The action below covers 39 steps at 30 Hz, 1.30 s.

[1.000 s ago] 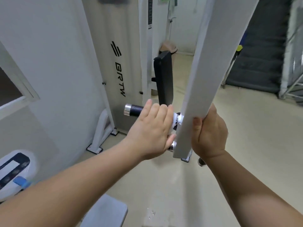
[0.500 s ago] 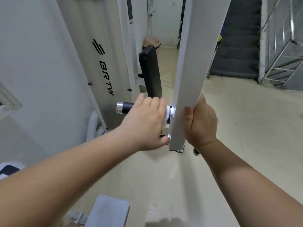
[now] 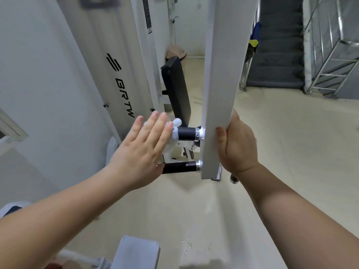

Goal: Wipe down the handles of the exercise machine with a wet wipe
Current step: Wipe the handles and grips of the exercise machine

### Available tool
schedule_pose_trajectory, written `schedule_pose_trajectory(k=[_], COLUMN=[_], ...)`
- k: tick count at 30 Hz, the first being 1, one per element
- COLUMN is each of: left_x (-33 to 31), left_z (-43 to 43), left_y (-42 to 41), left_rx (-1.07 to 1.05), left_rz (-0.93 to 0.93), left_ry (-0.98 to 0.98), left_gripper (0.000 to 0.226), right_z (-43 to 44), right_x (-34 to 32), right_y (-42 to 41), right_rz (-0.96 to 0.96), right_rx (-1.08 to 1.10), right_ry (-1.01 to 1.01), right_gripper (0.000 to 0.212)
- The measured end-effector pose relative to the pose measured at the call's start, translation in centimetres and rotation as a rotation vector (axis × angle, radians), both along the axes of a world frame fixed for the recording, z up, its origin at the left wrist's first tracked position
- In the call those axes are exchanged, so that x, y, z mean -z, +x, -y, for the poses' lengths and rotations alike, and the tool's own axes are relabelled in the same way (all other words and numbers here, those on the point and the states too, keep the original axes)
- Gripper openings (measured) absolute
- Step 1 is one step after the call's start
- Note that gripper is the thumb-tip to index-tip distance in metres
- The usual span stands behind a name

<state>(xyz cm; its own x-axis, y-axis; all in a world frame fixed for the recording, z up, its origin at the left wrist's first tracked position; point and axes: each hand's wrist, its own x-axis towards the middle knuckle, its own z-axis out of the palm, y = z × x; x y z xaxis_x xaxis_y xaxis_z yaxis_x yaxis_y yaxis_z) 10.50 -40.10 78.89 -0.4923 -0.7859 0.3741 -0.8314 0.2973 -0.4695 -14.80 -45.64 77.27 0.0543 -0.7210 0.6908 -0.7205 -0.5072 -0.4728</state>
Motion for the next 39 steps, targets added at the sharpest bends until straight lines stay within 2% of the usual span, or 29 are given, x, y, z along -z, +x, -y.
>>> schedule_pose_trajectory(k=[4,6,9,14,22,26,29,31,33,37,39], left_x=[1.1,1.9,2.8,2.5,3.9,8.3,12.3,14.2,14.9,14.4,14.8], left_z=[0.7,0.9,0.8,1.9,0.1,-3.5,-4.7,-4.7,-4.5,-5.2,-5.6], left_y=[-4.0,-5.9,-5.1,-3.4,-3.0,-2.2,-1.8,-2.4,-3.6,-8.1,-10.4], left_rx=[-0.091,-0.072,0.024,0.322,0.396,0.243,0.037,-0.016,-0.072,-0.376,-0.380], left_rz=[-0.069,-0.094,-0.151,-0.305,-0.465,-0.535,-0.596,-0.634,-0.614,-0.501,-0.471], left_ry=[0.018,0.006,-0.115,-0.386,-0.431,-0.411,-0.277,-0.183,-0.109,0.109,0.137], left_gripper=[0.109,0.108,0.088,0.037,0.029,0.024,0.022,0.024,0.033,0.068,0.083], right_z=[0.4,0.3,0.1,-0.6,-1.1,-1.3,-1.5,-1.8,-2.2,-2.9,-2.9], right_x=[0.0,0.0,0.2,0.4,0.4,0.6,0.7,0.8,0.8,0.7,0.6], right_y=[0.5,0.6,0.8,1.1,0.7,0.4,0.2,0.1,0.0,-0.3,-0.5], right_rz=[0.032,0.056,0.072,0.064,0.050,0.054,0.058,0.057,0.058,0.049,0.038], right_rx=[0.015,0.010,0.040,0.072,0.073,0.051,0.026,0.017,0.008,-0.027,-0.041], right_ry=[0.008,-0.005,0.000,-0.030,-0.030,-0.034,-0.031,-0.039,-0.030,-0.024,-0.026], right_gripper=[0.064,0.063,0.062,0.061,0.062,0.063,0.062,0.060,0.060,0.061,0.063])
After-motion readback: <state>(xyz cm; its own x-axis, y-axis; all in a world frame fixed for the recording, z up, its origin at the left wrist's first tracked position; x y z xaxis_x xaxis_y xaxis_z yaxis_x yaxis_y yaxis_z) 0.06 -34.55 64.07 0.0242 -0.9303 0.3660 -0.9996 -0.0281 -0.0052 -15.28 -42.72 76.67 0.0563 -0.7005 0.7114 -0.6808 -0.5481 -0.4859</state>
